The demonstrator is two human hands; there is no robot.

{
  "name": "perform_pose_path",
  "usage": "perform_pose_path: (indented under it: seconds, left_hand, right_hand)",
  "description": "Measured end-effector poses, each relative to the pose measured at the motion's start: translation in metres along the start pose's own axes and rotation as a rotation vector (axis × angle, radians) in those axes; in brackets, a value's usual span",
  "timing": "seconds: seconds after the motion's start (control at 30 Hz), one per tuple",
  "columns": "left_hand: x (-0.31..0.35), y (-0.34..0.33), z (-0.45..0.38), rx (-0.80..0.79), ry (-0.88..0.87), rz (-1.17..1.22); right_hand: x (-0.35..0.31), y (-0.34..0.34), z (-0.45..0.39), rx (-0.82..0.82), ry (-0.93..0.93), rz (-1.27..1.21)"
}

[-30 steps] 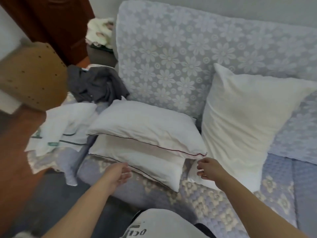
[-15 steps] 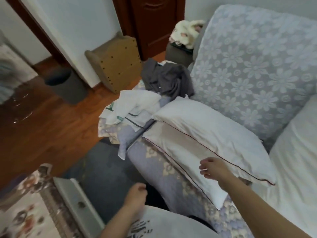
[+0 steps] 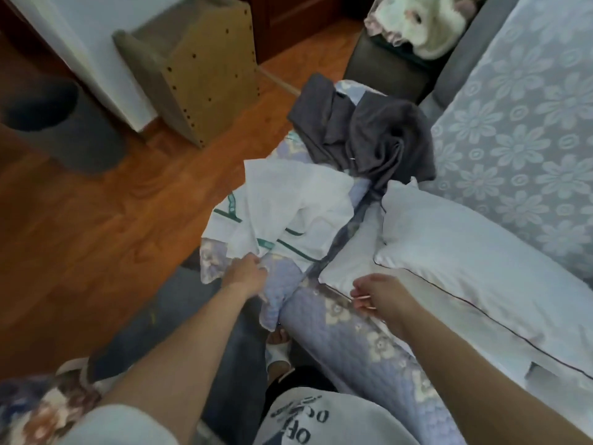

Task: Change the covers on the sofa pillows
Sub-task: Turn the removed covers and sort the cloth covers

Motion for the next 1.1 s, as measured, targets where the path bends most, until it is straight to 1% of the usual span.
perform_pose_path:
  seconds: [0.03, 0.07, 0.13, 0.17, 0.2, 0.23, 0.27, 0.3, 0.33, 0.37, 0.4, 0.47, 0.5, 0.53, 0.57, 0.6, 0.63, 0.67, 0.7, 0.73, 0.77, 0.8, 0.87, 0.93, 0.97, 1.0, 1.1]
  left_hand:
    - [-0.003, 0.008, -0.008, -0.066, -0.007, -0.149]
    - [-0.004, 0.014, -0.020, -0.167, -0.023, -0.302]
    - [-0.008, 0.016, -0.041, -0.324, -0.043, -0.472]
    - [-0.009, 0.016, -0.047, -0.333, -0.072, -0.521]
    - [-0.009, 0.016, -0.051, -0.294, -0.124, -0.534]
    - [-0.005, 0.017, -0.051, -0.234, -0.185, -0.490]
    - [0.003, 0.020, -0.045, -0.187, -0.252, -0.367]
    - [0.013, 0.019, -0.031, -0.202, -0.306, -0.150]
    - [0.027, 0.016, -0.005, -0.292, -0.364, 0.076]
    - [0.044, 0.015, 0.027, -0.434, -0.441, 0.198]
    - [0.060, 0.015, 0.061, -0.597, -0.540, 0.233]
    - [0.082, 0.014, 0.120, -0.854, -0.746, 0.128]
    - [0.087, 0.013, 0.135, -0.930, -0.802, 0.071]
    - [0.091, 0.015, 0.139, -0.989, -0.827, 0.066]
    - [0.094, 0.020, 0.137, -1.046, -0.820, 0.125]
    - [0.093, 0.022, 0.128, -1.055, -0.758, 0.243]
    - [0.088, 0.023, 0.111, -0.979, -0.655, 0.386]
    - [0.082, 0.023, 0.088, -0.832, -0.515, 0.489]
    - [0.072, 0.022, 0.062, -0.633, -0.397, 0.461]
    - [0.063, 0.023, 0.036, -0.450, -0.340, 0.286]
    - [0.052, 0.026, 0.014, -0.334, -0.300, 0.067]
    - [0.039, 0.028, -0.007, -0.292, -0.279, -0.130]
    - [0.020, 0.039, -0.040, -0.340, -0.254, -0.556]
    - [0.009, 0.052, -0.059, -0.344, -0.291, -0.962]
    - [0.009, 0.058, -0.065, -0.345, -0.305, -1.071]
    - [0.010, 0.060, -0.072, -0.356, -0.300, -1.121]
    - [0.017, 0.057, -0.083, -0.483, -0.229, -1.197]
  right_hand:
    - [0.000, -0.009, 0.000, -0.011, -0.022, 0.024]
    - [-0.001, -0.018, -0.004, -0.009, -0.046, 0.042]
    - [0.001, -0.031, -0.011, 0.003, -0.089, 0.037]
    - [0.003, -0.035, -0.010, 0.008, -0.111, 0.026]
    - [0.004, -0.038, -0.007, 0.011, -0.138, 0.023]
    - [0.005, -0.039, -0.005, 0.024, -0.159, 0.008]
    - [0.005, -0.040, -0.003, 0.041, -0.176, -0.017]
    - [0.005, -0.042, 0.000, 0.034, -0.188, -0.060]
    - [0.004, -0.044, 0.003, 0.009, -0.195, -0.136]
    - [-0.002, -0.045, 0.006, -0.037, -0.192, -0.251]
    - [-0.009, -0.045, 0.009, -0.099, -0.191, -0.379]
    - [-0.027, -0.043, 0.018, -0.219, -0.195, -0.535]
    - [-0.037, -0.042, 0.023, -0.251, -0.189, -0.513]
    - [-0.044, -0.039, 0.023, -0.231, -0.172, -0.402]
    - [-0.051, -0.038, 0.023, -0.146, -0.144, -0.214]
    - [-0.053, -0.034, 0.019, -0.011, -0.125, -0.005]
    - [-0.055, -0.032, 0.018, 0.112, -0.107, 0.166]
    - [-0.055, -0.029, 0.016, 0.193, -0.089, 0.267]
    - [-0.053, -0.028, 0.017, 0.221, -0.083, 0.288]
    - [-0.051, -0.026, 0.018, 0.227, -0.069, 0.249]
    - [-0.047, -0.026, 0.021, 0.217, -0.065, 0.208]
    - [-0.044, -0.026, 0.023, 0.209, -0.052, 0.187]
    - [-0.038, -0.026, 0.026, 0.197, -0.052, 0.211]
    - [-0.033, -0.029, 0.028, 0.194, -0.071, 0.222]
    - [-0.030, -0.028, 0.029, 0.199, -0.080, 0.219]
    - [-0.027, -0.028, 0.028, 0.209, -0.085, 0.210]
    - [-0.020, -0.025, 0.030, 0.243, -0.105, 0.178]
Point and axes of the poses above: each hand's wrist, its own z-axis away from the middle knuckle, its own y-axis out of the back of the hand, x = y × z, the point moved 1 cm from there along -z, towards the middle knuckle, and after that the axes turned 12 degrees about -x, right-handed, at the moved point
